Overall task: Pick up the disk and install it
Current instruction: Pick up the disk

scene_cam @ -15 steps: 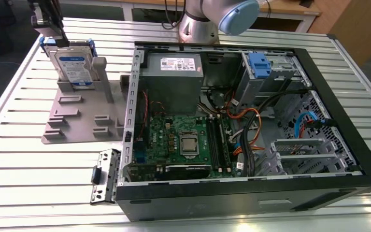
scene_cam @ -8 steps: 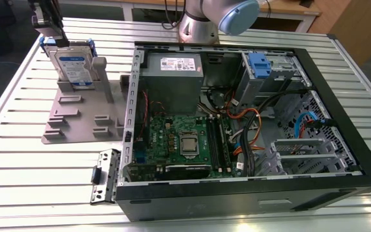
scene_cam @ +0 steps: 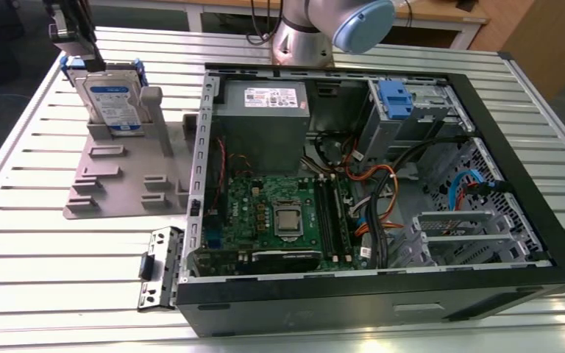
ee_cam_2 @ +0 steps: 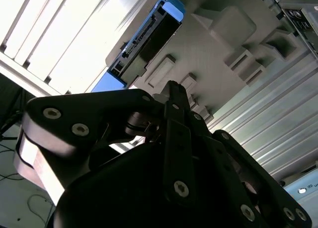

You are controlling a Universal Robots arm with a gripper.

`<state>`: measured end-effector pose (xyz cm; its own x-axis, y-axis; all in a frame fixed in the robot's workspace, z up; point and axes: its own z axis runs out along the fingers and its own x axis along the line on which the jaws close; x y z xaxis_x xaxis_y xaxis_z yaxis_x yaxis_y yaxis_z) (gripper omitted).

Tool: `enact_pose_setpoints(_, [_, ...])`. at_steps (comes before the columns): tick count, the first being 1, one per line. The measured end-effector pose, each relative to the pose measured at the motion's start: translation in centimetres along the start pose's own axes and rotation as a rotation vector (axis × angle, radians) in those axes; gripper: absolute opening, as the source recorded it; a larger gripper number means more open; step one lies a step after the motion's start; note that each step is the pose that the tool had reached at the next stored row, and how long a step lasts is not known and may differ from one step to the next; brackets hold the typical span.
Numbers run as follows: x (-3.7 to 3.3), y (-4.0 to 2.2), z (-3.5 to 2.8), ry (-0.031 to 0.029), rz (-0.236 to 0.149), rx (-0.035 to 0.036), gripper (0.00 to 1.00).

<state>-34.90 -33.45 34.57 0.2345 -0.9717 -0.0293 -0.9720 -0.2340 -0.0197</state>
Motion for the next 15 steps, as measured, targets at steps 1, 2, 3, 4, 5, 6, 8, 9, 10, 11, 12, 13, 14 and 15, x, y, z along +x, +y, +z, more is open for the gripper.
enact_pose_setpoints(1, [0.0, 0.0, 0.0, 0.0, 0.0, 0.0, 0.11])
enact_pose_setpoints(2, [0.0, 0.0, 0.0, 0.0, 0.0, 0.0, 0.17])
enact_pose_setpoints(3, [0.0, 0.0, 0.0, 0.0, 0.0, 0.0, 0.17])
enact_pose_setpoints(4, [0.0, 0.0, 0.0, 0.0, 0.0, 0.0, 0.23])
enact_pose_setpoints(5, [0.0, 0.0, 0.0, 0.0, 0.0, 0.0, 0.29])
enact_pose_setpoints(6, [0.0, 0.0, 0.0, 0.0, 0.0, 0.0, 0.29])
enact_pose_setpoints(8, [0.0, 0.0, 0.0, 0.0, -0.001, -0.0001, 0.41])
enact_pose_setpoints(9, [0.0, 0.0, 0.0, 0.0, -0.001, -0.0001, 0.47])
enact_pose_setpoints(10, [0.0, 0.0, 0.0, 0.0, -0.001, 0.0, 0.47])
enact_pose_setpoints(11, [0.0, 0.0, 0.0, 0.0, -0.001, -0.0001, 0.53])
enact_pose_setpoints(12, [0.0, 0.0, 0.0, 0.0, -0.001, -0.0001, 0.53])
enact_pose_setpoints(13, [0.0, 0.0, 0.0, 0.0, -0.001, -0.0001, 0.59])
enact_pose_setpoints(14, [0.0, 0.0, 0.0, 0.0, -0.001, -0.0001, 0.59])
enact_pose_setpoints(15, [0.0, 0.0, 0.0, 0.0, 0.0, -0.0001, 0.59])
